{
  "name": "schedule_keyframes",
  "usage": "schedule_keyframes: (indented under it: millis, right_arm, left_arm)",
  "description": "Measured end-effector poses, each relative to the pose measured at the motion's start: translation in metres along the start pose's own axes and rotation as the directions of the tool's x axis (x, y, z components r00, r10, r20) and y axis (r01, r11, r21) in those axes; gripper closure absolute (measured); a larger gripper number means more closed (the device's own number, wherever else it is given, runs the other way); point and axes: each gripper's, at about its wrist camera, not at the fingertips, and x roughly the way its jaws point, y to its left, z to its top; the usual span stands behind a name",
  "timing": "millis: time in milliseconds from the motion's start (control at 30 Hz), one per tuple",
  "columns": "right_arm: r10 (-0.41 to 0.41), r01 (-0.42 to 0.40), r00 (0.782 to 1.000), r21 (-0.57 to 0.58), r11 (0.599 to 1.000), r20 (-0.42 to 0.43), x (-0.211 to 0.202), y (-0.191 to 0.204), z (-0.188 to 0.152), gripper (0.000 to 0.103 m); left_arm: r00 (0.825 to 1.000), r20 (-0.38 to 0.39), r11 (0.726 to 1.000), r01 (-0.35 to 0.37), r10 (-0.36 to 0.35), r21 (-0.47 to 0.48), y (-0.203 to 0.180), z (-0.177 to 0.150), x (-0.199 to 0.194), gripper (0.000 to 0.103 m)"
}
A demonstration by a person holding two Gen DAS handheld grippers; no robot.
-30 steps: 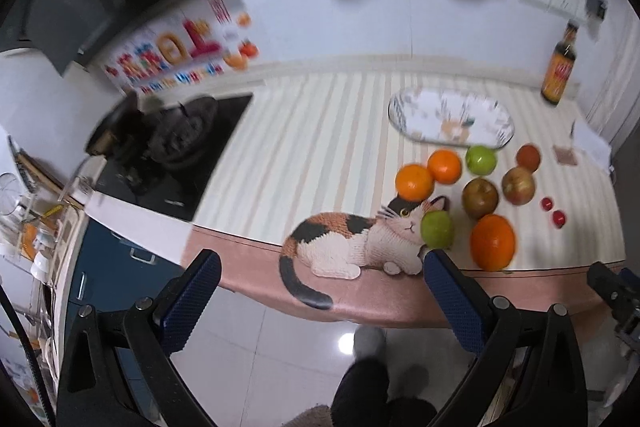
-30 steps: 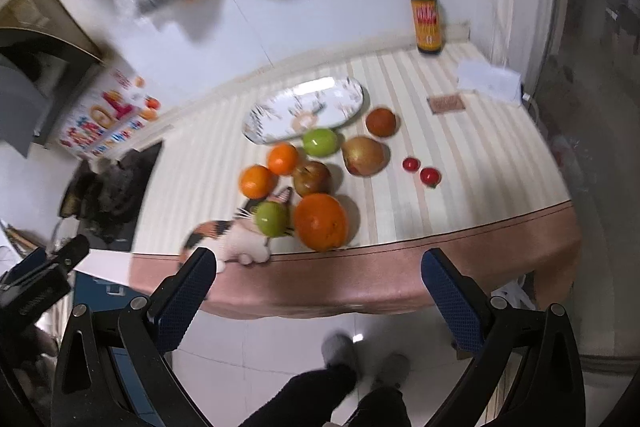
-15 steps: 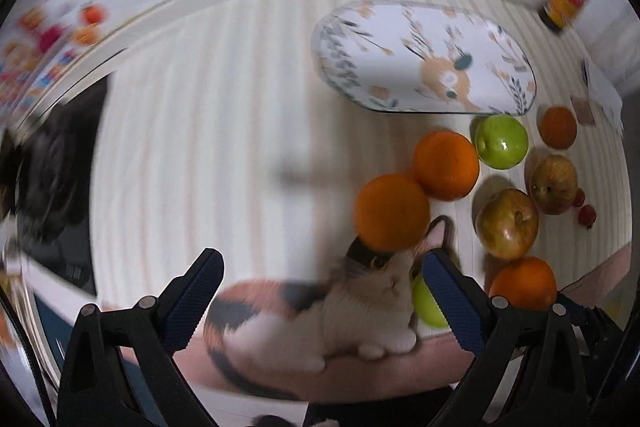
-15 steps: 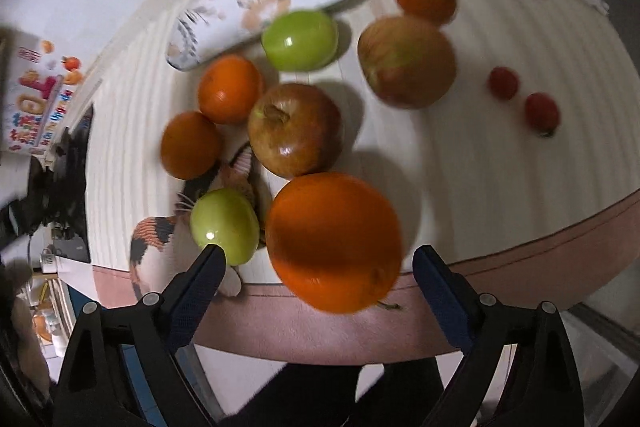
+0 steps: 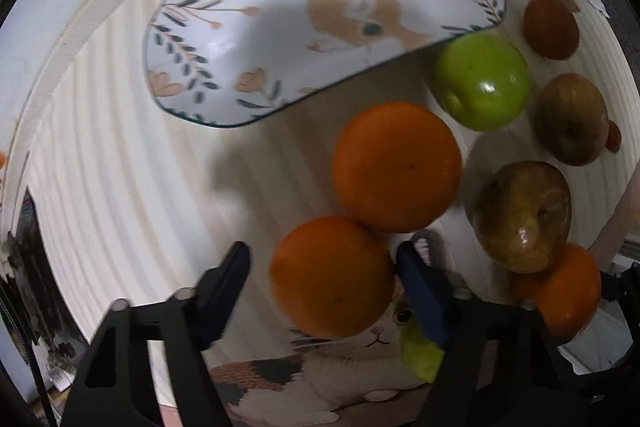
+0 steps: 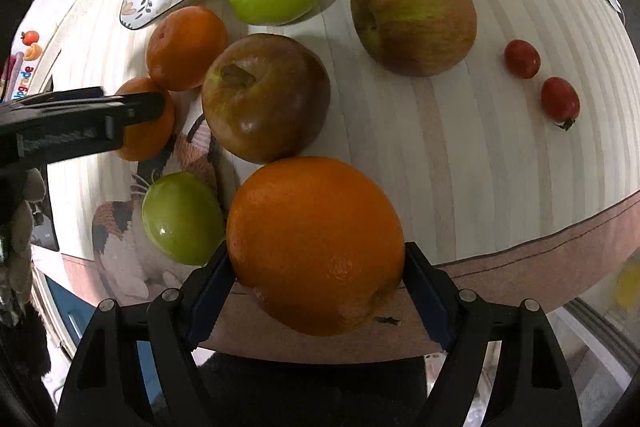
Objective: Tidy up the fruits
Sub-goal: 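Grasp the orange by the cat cushion with the left tool while the right tool grasps the large orange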
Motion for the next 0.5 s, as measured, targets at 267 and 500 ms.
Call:
schedule_keyframes:
  millis: [267, 500]
  right_arm:
    - [0.013, -0.012, 1.0, 0.029, 1.0, -0.018, -0.005, -0.021, -0.003, 0.02]
    - [0.046, -0.045, 0.999, 0.022, 0.999, -0.017, -0.008, -0.028, 0.009, 0.019]
  left_arm:
    - [0.999, 0.03, 0.989, 0.026, -0.022, -0.144, 0.011, -0.039, -0.012, 0.041]
    - [0.998, 0.059, 0.969, 0.047, -0.034, -0.241, 0.002, -0.069, -0.008, 0.041]
